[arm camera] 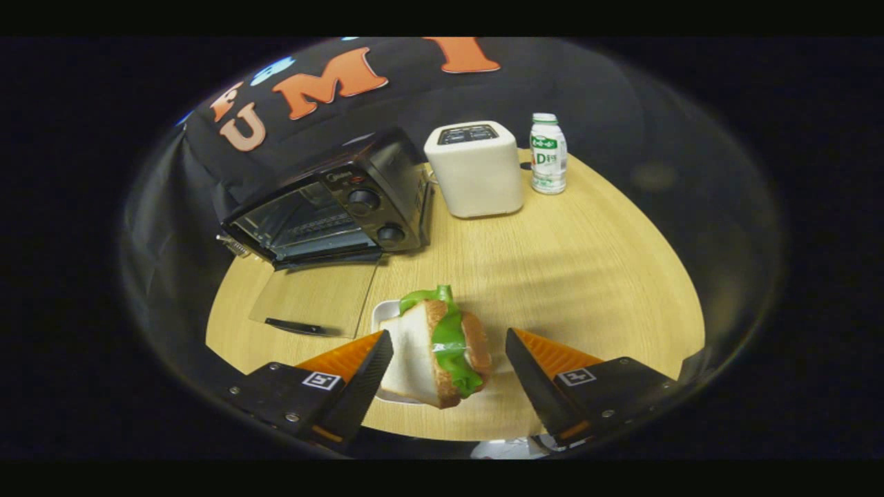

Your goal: Open the toaster oven, put the food inside, and close the toaster oven door.

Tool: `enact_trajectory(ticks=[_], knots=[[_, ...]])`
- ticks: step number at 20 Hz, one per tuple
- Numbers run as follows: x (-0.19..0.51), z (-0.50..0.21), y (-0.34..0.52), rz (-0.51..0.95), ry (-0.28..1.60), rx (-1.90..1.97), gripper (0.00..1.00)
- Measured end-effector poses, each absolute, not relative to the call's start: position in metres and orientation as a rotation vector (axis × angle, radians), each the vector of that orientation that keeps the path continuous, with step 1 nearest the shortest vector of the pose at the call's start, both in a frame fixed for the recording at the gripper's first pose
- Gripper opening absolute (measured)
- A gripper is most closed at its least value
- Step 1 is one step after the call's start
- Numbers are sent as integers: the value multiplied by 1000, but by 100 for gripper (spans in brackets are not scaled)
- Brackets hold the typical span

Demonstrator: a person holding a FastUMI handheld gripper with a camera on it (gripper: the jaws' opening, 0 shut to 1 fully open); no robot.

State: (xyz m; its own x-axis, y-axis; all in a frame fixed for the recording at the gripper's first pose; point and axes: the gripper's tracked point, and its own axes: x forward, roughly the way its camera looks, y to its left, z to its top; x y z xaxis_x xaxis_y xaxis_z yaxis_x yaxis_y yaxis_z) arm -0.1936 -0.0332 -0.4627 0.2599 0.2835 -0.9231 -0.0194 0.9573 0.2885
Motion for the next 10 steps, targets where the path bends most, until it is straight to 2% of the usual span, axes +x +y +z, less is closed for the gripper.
enact_trajectory(ticks=[6, 8, 9, 10], knots=[[-210, -480, -25, 195, 1396, 474, 88], [-211, -478, -19, 202, 1398, 540, 77], [-212, -478, -19, 203, 1400, 557, 67], [-211, -475, -16, 208, 1397, 590, 62]])
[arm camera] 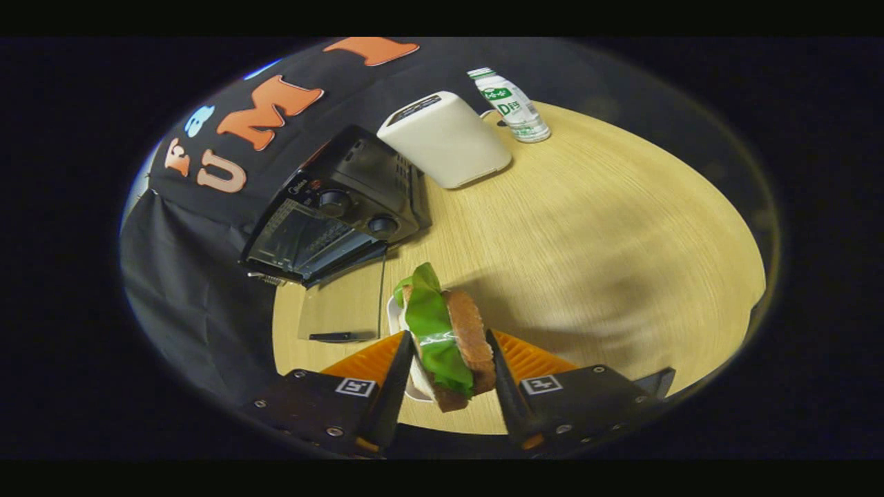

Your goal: Open the toaster oven, put the food inside, and close the toaster oven door.

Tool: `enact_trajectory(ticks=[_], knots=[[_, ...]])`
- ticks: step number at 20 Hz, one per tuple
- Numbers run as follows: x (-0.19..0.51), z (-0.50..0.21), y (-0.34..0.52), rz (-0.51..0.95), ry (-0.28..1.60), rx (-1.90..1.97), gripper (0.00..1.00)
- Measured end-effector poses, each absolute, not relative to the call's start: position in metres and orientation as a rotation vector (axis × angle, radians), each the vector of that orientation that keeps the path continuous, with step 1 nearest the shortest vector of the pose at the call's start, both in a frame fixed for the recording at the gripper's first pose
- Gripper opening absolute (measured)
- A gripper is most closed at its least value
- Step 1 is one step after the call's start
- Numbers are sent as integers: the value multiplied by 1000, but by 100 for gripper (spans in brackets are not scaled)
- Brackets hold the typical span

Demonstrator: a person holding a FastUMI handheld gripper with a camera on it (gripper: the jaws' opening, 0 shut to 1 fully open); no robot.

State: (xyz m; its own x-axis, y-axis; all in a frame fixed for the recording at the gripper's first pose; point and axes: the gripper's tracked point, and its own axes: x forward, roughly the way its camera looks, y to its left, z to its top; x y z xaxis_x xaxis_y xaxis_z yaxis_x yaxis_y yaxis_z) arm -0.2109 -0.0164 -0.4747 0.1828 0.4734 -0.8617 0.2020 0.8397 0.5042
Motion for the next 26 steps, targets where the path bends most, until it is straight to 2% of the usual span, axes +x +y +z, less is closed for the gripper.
enact_trajectory(ticks=[2, 3, 5, 17, 26], knots=[[-206, -463, -14, 209, 1372, 659, 50], [-202, -462, -17, 195, 1355, 661, 40], [-201, -458, -20, 190, 1342, 653, 36], [-158, -403, 42, 271, 1174, 819, 36], [-116, -408, 131, 293, 1094, 914, 36]])
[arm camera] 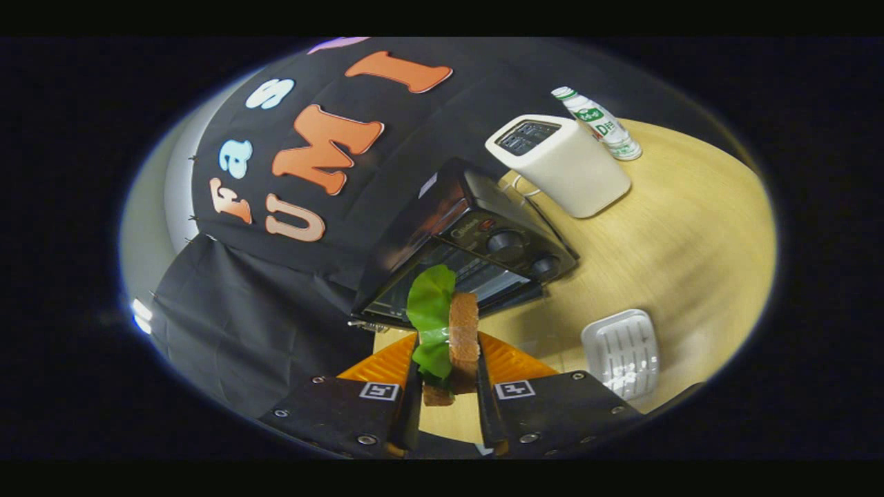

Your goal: Open the toaster oven, put the food inside, and close the toaster oven door.

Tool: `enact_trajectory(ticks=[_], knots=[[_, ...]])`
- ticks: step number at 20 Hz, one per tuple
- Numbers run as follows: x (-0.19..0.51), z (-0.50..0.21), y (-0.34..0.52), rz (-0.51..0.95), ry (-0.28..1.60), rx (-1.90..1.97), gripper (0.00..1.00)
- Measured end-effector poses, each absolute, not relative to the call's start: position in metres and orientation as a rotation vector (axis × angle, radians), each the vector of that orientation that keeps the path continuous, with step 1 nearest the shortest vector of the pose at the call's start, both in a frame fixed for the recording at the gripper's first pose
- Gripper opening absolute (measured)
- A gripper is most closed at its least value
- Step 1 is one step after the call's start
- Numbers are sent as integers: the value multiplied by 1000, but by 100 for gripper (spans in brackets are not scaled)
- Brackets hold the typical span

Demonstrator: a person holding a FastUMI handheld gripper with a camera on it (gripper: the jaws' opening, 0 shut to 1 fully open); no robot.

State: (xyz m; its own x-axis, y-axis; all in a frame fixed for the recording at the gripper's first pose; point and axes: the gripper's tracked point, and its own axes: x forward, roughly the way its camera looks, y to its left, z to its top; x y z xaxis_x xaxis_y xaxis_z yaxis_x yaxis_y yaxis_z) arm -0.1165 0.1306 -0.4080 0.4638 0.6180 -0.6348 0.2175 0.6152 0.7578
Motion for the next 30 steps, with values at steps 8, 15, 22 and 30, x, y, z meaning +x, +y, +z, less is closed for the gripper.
enact_trajectory(ticks=[8, 15, 22, 30], knots=[[-79, -438, 189, 199, 1037, 1006, 36], [-60, -463, 225, 148, 971, 1075, 36], [-34, -488, 237, 56, 882, 1124, 36], [-15, -514, 230, -66, 839, 1024, 39]])
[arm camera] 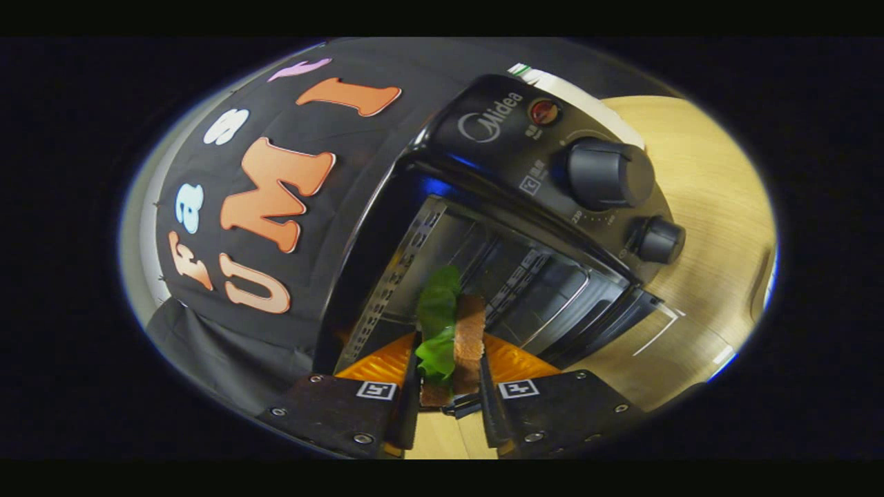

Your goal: Open the toaster oven, put the food inside, and close the toaster oven door.

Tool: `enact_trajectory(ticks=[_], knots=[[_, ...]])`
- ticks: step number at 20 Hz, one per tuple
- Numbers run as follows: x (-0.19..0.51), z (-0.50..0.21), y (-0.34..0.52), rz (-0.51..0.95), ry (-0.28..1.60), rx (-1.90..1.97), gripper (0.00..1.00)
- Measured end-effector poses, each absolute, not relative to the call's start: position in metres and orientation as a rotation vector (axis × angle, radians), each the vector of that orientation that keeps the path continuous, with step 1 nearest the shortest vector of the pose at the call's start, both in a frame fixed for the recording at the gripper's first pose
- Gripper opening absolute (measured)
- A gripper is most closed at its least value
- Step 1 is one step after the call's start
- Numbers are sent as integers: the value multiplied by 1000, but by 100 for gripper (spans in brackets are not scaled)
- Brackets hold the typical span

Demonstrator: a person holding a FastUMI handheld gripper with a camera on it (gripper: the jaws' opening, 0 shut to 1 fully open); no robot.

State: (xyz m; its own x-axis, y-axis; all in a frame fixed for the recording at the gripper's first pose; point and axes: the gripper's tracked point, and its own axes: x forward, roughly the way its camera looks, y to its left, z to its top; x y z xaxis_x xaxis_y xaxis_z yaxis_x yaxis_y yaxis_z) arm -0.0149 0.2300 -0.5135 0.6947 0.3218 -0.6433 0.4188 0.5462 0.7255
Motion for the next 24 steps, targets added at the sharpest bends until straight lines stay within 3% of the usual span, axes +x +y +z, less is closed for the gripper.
enact_trajectory(ticks=[4, 8, 13, 17, 24], knots=[[-8, -521, 224, -71, 826, 912, 42], [-7, -518, 216, -70, 830, 741, 51], [-27, -510, 192, -40, 868, 452, 77], [-58, -499, 186, 36, 947, 378, 89], [-135, -477, 183, 208, 1064, 238, 91]])
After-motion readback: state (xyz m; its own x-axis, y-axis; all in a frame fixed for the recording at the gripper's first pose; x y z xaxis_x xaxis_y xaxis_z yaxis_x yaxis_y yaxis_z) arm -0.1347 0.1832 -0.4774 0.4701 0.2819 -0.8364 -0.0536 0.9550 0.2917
